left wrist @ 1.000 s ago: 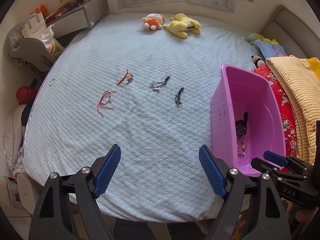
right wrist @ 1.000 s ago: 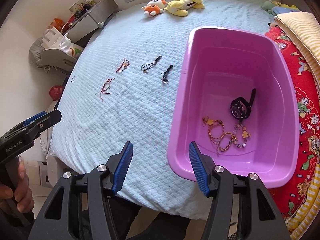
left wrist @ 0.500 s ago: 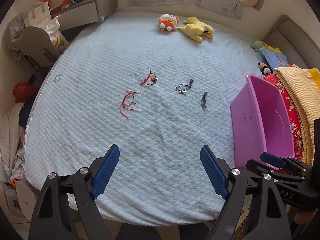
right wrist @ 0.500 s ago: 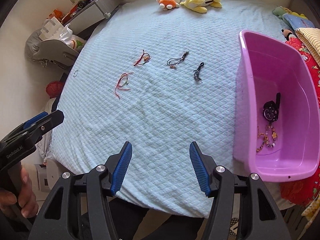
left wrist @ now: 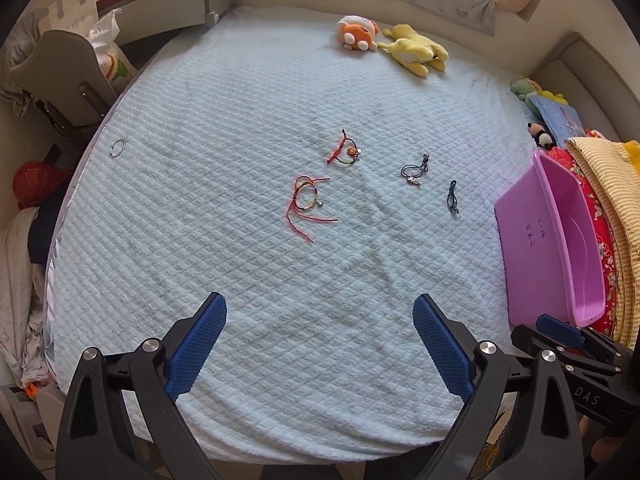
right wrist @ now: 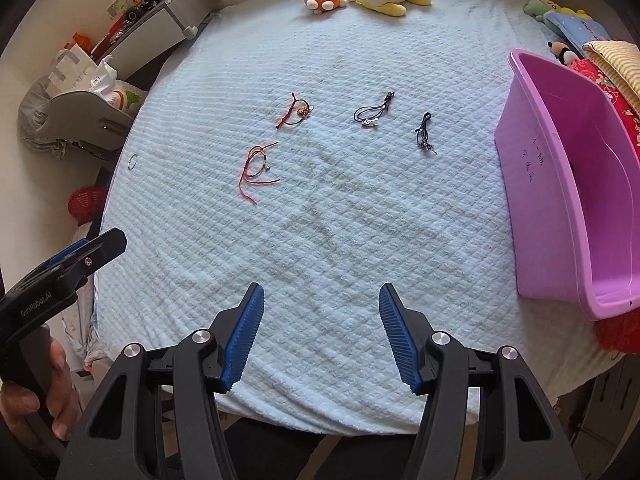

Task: Organize jewelry
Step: 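Move right tool to the black cord necklace while left tool approaches the red string bracelet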

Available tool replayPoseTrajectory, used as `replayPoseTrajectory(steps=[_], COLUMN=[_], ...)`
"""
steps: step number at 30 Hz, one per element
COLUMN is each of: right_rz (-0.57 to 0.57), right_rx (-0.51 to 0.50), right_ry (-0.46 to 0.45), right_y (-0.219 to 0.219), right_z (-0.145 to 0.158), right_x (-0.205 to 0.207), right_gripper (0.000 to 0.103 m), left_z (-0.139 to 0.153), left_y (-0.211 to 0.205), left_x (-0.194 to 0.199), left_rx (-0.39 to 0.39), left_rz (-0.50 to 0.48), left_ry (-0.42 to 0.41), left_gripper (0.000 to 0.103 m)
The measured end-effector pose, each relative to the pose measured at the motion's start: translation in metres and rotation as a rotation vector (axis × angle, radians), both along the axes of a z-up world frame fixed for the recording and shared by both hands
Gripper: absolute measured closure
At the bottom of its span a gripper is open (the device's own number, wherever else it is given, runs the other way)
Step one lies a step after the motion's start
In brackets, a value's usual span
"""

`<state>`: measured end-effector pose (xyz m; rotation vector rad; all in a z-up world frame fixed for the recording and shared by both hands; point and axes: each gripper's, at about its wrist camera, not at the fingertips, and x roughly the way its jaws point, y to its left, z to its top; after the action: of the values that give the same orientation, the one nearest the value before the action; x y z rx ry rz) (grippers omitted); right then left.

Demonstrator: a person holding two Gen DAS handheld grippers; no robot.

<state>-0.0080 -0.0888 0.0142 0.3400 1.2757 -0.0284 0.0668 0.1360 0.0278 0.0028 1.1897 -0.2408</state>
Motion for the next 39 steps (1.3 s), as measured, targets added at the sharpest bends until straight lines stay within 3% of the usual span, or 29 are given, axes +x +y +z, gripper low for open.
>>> replayPoseTrajectory(steps=[6,13,23,27,39], right_rz=[-0.050,-0.098,-0.079,-0.088,-0.106], right_rx=[-0.032,-0.054,-0.149,-0.157,-0.245], right_ry=[0.006,0.021,-0.142,-0.160,-0.177], right_y=[-0.010,-0.030,-0.059,-0.075,-0.116], right_z=[-0.018,-0.074,-0.149,-0.176,-0.217], right_x=[0.005,0.027,0.091,0.119,0.172], right_gripper=[0.041,0.041,0.041,0.041,0.041], left_z=[-0.030,-0.079,-0.158,-0.185,-0.221], left_y=[0.001,-0.019,-0.042,-0.051,-0.066], left_x=[0.019,0.040,0.092,0.118,0.154], left_rx=[0.031,0.084,0.015,0.032,0.057], left_rz=[-0.002,-0.041,0.020,0.033,0.044], left_ry=[0.018,0.007,-0.126,-0.141,-0.160], left_gripper=[0.009,0.008,0.007,0.007,0.007])
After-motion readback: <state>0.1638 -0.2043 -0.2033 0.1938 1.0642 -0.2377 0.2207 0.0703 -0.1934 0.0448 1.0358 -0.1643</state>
